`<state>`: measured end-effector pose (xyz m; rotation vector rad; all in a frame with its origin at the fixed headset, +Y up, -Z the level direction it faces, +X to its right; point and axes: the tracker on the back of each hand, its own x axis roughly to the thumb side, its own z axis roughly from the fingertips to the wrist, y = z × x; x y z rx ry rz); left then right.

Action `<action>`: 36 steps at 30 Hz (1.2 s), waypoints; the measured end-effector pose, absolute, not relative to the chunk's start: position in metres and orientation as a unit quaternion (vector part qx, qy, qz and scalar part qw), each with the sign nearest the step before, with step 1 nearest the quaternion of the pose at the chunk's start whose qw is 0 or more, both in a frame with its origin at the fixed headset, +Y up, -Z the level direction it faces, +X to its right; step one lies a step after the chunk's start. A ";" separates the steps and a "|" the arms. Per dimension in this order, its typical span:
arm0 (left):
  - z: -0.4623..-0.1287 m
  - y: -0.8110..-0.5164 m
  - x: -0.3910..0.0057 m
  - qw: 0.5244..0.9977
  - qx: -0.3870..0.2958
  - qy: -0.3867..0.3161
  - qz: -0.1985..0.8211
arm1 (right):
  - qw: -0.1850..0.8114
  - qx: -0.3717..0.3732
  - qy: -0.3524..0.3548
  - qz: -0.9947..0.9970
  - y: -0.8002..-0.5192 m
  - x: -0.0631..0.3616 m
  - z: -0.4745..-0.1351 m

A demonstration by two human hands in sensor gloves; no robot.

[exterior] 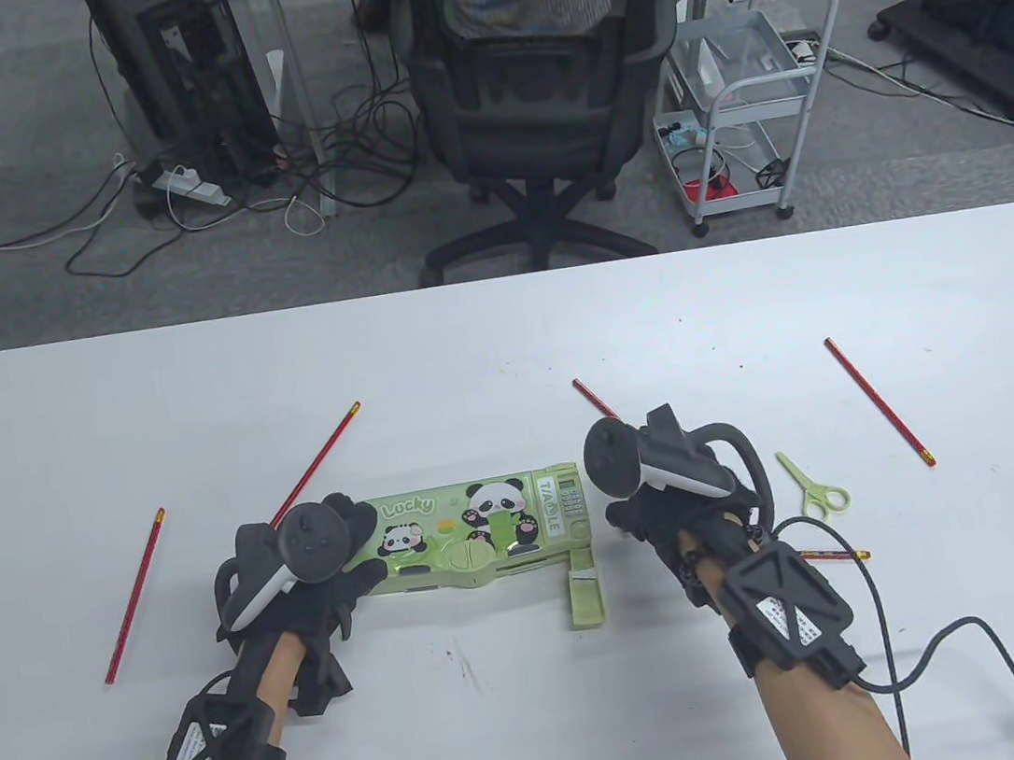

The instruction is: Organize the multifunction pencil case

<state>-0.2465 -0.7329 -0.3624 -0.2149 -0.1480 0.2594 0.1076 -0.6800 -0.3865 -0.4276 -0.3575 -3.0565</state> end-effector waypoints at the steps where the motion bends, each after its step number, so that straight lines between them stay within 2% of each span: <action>1: -0.363 -0.733 -0.246 0.983 -0.107 -0.074 0.128 | 0.019 -0.146 -0.116 -0.982 -0.685 0.110 -0.386; 9: -0.363 -0.733 -0.248 0.983 -0.106 -0.074 0.131 | 0.074 -0.172 -0.135 -0.973 -0.715 0.105 -0.393; 14: -0.363 -0.734 -0.248 0.982 -0.105 -0.075 0.136 | 0.116 -0.155 -0.166 -0.967 -0.728 0.102 -0.398; 16: -0.363 -0.733 -0.248 0.983 -0.103 -0.076 0.135 | 0.126 -0.151 -0.157 -0.968 -0.731 0.101 -0.398; 28: -0.364 -0.733 -0.249 0.982 -0.104 -0.075 0.137 | 0.166 -0.166 -0.121 -0.964 -0.734 0.089 -0.397; 32: -0.364 -0.734 -0.249 0.982 -0.103 -0.076 0.136 | 0.145 -0.161 -0.115 -0.970 -0.731 0.096 -0.391; 36: -0.363 -0.734 -0.249 0.983 -0.106 -0.076 0.133 | 0.071 -0.143 -0.121 -0.980 -0.716 0.109 -0.374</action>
